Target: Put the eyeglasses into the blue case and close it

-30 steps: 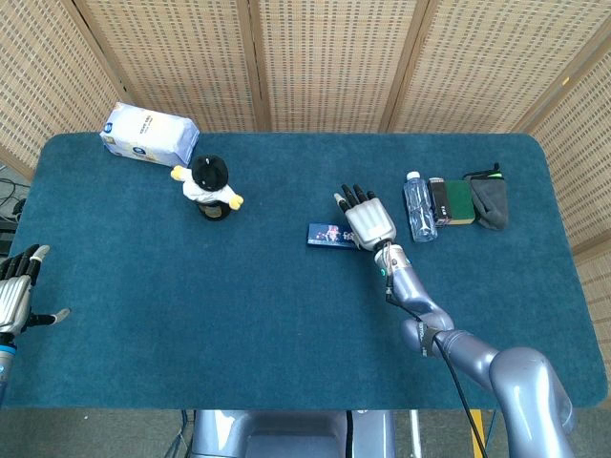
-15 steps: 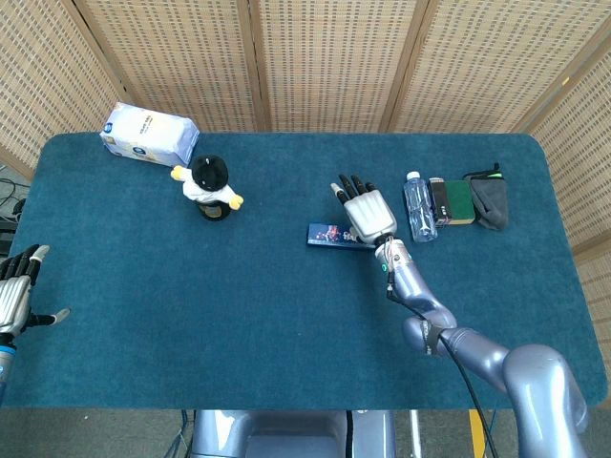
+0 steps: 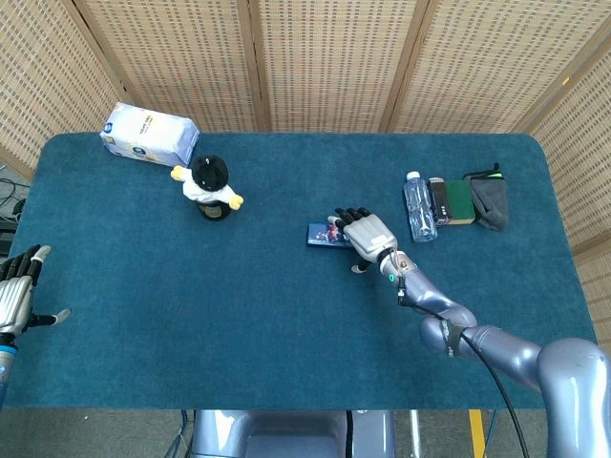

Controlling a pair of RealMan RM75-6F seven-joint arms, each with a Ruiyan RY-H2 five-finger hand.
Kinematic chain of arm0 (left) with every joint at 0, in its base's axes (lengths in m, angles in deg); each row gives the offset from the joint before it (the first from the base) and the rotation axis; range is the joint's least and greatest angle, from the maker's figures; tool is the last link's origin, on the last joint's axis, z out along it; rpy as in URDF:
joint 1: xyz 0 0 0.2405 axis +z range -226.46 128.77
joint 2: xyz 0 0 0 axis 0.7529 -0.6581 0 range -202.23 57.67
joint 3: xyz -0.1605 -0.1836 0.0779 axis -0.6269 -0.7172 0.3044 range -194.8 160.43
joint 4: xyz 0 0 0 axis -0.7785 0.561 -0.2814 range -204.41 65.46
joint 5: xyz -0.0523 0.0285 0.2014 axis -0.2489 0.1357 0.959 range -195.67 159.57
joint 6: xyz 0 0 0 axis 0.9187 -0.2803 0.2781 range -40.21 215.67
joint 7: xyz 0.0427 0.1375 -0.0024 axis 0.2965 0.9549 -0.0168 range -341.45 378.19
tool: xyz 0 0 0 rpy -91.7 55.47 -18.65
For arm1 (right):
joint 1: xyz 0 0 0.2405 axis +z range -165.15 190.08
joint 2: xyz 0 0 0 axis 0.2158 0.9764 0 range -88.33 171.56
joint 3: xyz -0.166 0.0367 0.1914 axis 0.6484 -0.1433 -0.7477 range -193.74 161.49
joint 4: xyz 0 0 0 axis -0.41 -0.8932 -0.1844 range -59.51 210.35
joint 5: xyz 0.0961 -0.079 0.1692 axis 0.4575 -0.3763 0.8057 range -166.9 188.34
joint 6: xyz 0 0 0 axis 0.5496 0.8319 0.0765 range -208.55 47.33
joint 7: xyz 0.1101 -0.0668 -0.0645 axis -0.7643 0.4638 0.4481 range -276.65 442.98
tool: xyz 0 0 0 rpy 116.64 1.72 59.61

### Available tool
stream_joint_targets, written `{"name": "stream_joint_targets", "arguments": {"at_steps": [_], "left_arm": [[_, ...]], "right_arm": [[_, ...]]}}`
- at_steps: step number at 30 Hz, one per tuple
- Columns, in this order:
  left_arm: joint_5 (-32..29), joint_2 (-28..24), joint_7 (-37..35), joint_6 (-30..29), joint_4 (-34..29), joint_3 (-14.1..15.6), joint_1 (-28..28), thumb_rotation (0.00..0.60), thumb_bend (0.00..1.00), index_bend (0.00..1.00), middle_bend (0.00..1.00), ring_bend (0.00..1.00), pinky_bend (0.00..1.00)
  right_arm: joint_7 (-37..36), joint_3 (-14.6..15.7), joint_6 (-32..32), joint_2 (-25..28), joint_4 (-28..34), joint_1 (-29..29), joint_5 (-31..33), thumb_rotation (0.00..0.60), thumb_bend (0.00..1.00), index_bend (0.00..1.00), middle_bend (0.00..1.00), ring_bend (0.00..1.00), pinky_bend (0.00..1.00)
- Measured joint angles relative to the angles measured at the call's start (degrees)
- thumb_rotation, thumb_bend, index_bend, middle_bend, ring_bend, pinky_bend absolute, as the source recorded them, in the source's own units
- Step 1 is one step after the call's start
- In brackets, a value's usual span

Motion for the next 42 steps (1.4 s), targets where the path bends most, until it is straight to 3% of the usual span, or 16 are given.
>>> {"name": "stream_joint_targets", "arguments": {"at_steps": [6, 13, 17, 20, 26, 30, 33, 35, 37, 42], "left_arm": [[-0.25, -0.04, -0.27, 0.17, 0.16, -0.11, -0.02, 0.600, 0.00, 0.00, 0.00, 0.00, 0.00], [-0.38, -0.12, -0.50, 0.41, 0.27, -0.19, -0.09, 0.600, 0.00, 0.00, 0.00, 0.00, 0.00], [-0.39, -0.16, -0.54, 0.40, 0.21, -0.22, -0.11, 0.600, 0.00, 0.00, 0.00, 0.00, 0.00], [-0.42, -0.17, -0.55, 0.36, 0.19, -0.24, -0.09, 0.600, 0.00, 0.00, 0.00, 0.00, 0.00], [-0.33, -0.18, -0.51, 0.34, 0.12, -0.20, -0.11, 0.600, 0.00, 0.00, 0.00, 0.00, 0.00], [-0.12, -0.22, -0.52, 0.16, -0.02, -0.11, -0.03, 0.600, 0.00, 0.00, 0.00, 0.00, 0.00], [-0.02, -0.24, -0.53, 0.05, -0.12, -0.11, -0.02, 0.600, 0.00, 0.00, 0.00, 0.00, 0.00], [0.04, -0.25, -0.47, -0.03, -0.20, -0.09, 0.00, 0.600, 0.00, 0.00, 0.00, 0.00, 0.00], [0.17, -0.27, -0.44, -0.09, -0.32, -0.03, 0.02, 0.600, 0.00, 0.00, 0.00, 0.00, 0.00], [0.82, -0.41, -0.40, -0.69, -0.77, 0.12, 0.18, 0.600, 0.00, 0.00, 0.00, 0.00, 0.00]], "right_arm": [[-1.17, 0.45, 0.71, -3.25, -4.54, 0.45, -0.15, 0.600, 0.14, 0.00, 0.06, 0.00, 0.08], [-3.27, 0.26, 1.90, -7.14, -10.04, 0.82, -0.34, 0.600, 0.23, 0.01, 0.26, 0.00, 0.08], [-4.54, -0.19, 4.05, -9.56, -13.07, 0.79, -1.05, 0.600, 0.26, 0.09, 0.41, 0.04, 0.08], [-5.23, -0.28, 4.77, -10.64, -14.66, 0.86, -2.02, 0.600, 0.29, 0.21, 0.49, 0.10, 0.08], [-5.52, -0.22, 5.96, -10.99, -15.24, 0.81, -3.26, 0.600, 0.34, 0.29, 0.55, 0.15, 0.08], [-5.89, -0.33, 6.39, -10.60, -14.78, 0.60, -3.73, 0.600, 0.32, 0.29, 0.48, 0.15, 0.08], [-6.76, -0.40, 5.86, -9.70, -13.45, 0.41, -3.90, 0.600, 0.22, 0.23, 0.22, 0.10, 0.08], [-7.39, -0.31, 4.84, -8.61, -12.10, 0.33, -4.08, 0.600, 0.14, 0.08, 0.03, 0.02, 0.08], [-7.87, -0.27, 4.44, -7.39, -10.41, 0.17, -4.38, 0.600, 0.10, 0.01, 0.00, 0.00, 0.08], [-7.43, -0.18, 8.13, -5.00, -7.26, -0.80, -6.10, 0.600, 0.06, 0.00, 0.00, 0.00, 0.08]]}}
